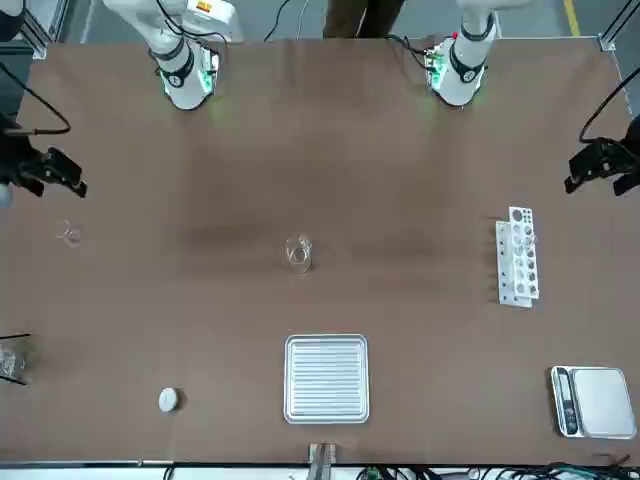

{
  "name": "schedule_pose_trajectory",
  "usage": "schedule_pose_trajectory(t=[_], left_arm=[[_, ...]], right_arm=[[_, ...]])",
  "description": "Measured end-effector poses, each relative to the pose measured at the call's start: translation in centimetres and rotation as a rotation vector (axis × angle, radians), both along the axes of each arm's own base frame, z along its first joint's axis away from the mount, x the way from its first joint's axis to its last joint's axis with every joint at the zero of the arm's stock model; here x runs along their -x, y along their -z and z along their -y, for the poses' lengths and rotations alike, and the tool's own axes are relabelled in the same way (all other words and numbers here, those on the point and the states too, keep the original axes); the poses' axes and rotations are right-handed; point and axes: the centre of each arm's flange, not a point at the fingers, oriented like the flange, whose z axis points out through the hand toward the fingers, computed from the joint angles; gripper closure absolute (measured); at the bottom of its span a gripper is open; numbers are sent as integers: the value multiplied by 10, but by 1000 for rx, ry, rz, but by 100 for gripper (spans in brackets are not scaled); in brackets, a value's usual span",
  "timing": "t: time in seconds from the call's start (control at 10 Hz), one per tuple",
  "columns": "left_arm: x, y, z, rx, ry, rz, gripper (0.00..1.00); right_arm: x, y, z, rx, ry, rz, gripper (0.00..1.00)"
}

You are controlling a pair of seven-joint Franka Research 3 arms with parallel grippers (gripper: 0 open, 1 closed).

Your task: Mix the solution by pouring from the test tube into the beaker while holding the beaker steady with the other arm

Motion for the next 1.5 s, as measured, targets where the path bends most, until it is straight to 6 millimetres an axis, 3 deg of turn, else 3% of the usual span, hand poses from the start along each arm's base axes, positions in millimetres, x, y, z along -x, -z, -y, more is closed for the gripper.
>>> schedule_pose_trajectory(t=[0.3, 0.5, 0.8, 1.1, 1.3, 1.5], left_arm=[[-2, 5, -4, 0, -7, -10, 0], [-8, 15, -17, 1, -27, -22, 0], [-14, 26, -20, 84, -36, -39, 0], [-17, 38, -82, 230, -11, -25, 0], [-18, 52, -133, 340, 170, 39, 0], [-20, 70, -161, 378, 433, 108, 0]], right_arm=[[1, 1, 0, 0, 0, -6, 0], [1, 1, 0, -1, -1, -7, 0], [0, 2, -17, -59, -136, 0, 0], [-9, 14, -34, -227, -404, 29, 0], [-28, 39, -41, -315, -611, 89, 0], [-54, 73, -46, -349, -784, 171, 0]])
